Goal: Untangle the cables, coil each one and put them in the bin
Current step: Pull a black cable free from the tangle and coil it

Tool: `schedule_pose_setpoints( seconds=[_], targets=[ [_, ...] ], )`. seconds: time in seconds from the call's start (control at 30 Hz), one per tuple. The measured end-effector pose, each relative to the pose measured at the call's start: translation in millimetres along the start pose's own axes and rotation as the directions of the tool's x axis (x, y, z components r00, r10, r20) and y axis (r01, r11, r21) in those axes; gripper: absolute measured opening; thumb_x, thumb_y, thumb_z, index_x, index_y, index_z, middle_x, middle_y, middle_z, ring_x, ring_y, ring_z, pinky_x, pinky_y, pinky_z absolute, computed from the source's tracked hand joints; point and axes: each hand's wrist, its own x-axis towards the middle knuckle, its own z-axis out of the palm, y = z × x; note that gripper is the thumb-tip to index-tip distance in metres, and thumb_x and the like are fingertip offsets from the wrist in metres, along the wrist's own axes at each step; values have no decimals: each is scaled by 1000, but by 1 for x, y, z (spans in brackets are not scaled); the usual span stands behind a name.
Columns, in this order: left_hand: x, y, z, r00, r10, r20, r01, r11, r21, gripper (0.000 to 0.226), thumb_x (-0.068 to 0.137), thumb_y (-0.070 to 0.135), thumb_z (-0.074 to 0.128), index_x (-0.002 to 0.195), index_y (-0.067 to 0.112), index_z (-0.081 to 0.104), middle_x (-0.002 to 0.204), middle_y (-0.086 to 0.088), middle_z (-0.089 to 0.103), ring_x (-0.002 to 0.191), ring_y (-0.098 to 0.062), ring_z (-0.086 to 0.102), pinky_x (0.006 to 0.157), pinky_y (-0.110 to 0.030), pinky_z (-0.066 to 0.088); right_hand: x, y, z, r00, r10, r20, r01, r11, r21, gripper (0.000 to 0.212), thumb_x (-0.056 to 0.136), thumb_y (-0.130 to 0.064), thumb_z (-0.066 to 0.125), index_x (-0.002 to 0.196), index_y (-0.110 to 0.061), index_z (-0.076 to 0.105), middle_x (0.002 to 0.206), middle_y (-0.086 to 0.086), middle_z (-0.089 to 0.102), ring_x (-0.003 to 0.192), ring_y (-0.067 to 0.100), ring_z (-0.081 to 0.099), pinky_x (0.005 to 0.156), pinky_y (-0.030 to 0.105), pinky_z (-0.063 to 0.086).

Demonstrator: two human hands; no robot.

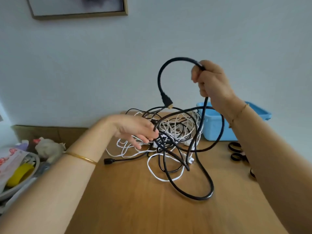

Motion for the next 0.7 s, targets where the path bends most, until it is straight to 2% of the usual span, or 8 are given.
schedule_pose_setpoints(
  seconds=[0.07,0.17,0.23,0.3,0.4,0.47,0.6,0.7],
  targets=[
    [-11,7,-13,996,65,-66,-65,998,-5,38,92,28,61,125,9,56,122,-6,60,111,-16,61,89,-32,55,4,3,0,995,61,81,-57,997,-51,34,74,14,27,61,-12,46,45,-8,37,36,6,23,41,18,14],
    [-16,18,-25,879,176,-443,-308,919,-245,23,98,20,50,113,5,60,116,-15,65,106,-20,63,88,-32,55,3,14,-4,971,154,181,-153,988,-15,31,73,14,29,63,-9,47,51,2,34,37,7,21,40,15,13],
    [-14,29,-21,855,306,-419,-487,750,-448,34,95,32,47,113,5,59,113,-13,67,109,-22,64,92,-34,53,2,22,-5,953,187,240,-198,980,21,32,74,15,29,64,-8,49,53,4,39,37,7,21,40,14,13],
    [-9,40,-7,838,444,-316,-545,666,-509,44,88,39,46,113,4,58,105,-11,70,103,-21,67,90,-33,55,3,31,-5,945,205,255,-223,974,41,33,76,14,29,67,-7,53,54,2,45,37,7,22,40,15,13],
    [4,55,12,800,543,-255,-572,562,-598,25,95,24,44,101,4,59,69,-3,62,70,-19,65,75,-34,58,4,50,-1,946,246,211,-265,962,71,32,81,12,31,76,-7,56,59,5,45,37,8,23,37,16,16],
    [16,62,16,800,540,-263,-519,402,-754,22,97,18,40,96,5,57,57,5,45,48,-8,46,57,-25,54,-2,67,3,936,291,199,-308,949,62,24,87,8,37,85,-8,55,58,4,48,36,9,29,35,18,23],
    [36,68,15,808,471,-355,-462,131,-877,23,84,12,43,102,4,55,69,2,51,47,-6,33,47,-17,28,-31,97,15,885,355,302,-323,934,-153,18,86,0,59,102,-7,52,64,2,58,47,11,55,49,22,47],
    [52,64,9,803,370,-468,-532,92,-842,19,91,5,41,103,4,55,86,-6,65,56,-8,45,51,-17,32,-47,106,21,798,433,419,-327,895,-303,29,80,-2,67,104,-11,52,81,6,64,66,11,64,63,22,54]
  ],
)
